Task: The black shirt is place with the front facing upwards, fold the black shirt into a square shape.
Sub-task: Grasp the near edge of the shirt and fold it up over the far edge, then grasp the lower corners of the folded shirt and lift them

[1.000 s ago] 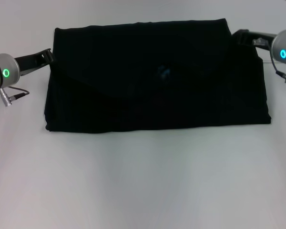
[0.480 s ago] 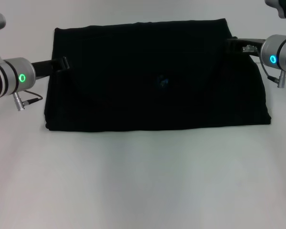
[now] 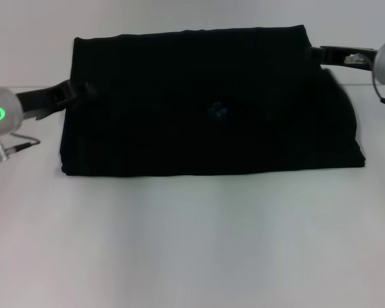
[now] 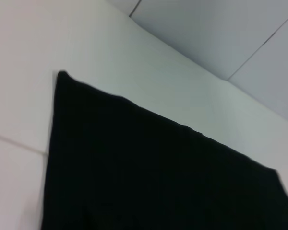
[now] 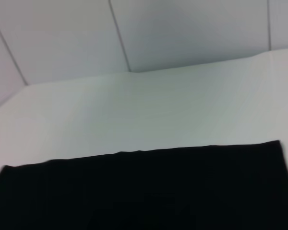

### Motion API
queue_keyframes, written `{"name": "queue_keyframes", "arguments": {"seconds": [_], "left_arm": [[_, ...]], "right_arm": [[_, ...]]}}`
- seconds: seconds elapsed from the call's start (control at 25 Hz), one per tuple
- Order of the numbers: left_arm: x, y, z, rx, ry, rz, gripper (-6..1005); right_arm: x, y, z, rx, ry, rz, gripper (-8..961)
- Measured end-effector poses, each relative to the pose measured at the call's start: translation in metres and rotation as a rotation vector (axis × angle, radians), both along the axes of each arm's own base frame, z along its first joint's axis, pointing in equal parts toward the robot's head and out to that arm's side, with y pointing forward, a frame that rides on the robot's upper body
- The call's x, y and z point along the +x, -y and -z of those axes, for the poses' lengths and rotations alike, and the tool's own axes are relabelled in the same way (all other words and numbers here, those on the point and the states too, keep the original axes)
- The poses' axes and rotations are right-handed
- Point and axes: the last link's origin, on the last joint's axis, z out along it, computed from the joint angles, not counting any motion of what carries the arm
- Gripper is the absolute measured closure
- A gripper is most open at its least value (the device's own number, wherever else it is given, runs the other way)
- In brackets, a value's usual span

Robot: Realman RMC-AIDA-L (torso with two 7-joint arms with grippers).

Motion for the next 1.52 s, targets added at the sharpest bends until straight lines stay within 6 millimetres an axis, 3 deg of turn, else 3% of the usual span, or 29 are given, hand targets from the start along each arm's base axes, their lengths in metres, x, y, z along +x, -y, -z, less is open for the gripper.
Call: {"name": "queue_keyframes", "arguments": {"seconds": [0.08,0.28,0.44,0.72,1.52], "left_arm": [[-0.005,0.007,-0.003,0.0,0.032,-0.002,724],[-0.018,0.026,-0.009,-0.026,0.077,0.029,492],[-0.031,0.039,-0.008,-0.047,0.045,0.047,358],[-0.05,0.05,-0.003,-0.087,0.036,0.011,69],[-0.062,0.05,0.022,-0.135,-0.019,-0.026,116]], "right_arm": [[0.003,0.009,-0.007,-0.031,-0.045,0.002,523],[0.018,0.032,-0.013,-0.137,-0.154,0.031,408],[0.047,0.057,-0.012,-0.155,-0.246,0.085,315],[0.062,0.072,-0.018,-0.138,-0.324,0.085,104],[0.063,0.076,-0.016,-0.161,-0.337,0.079,104]]}}
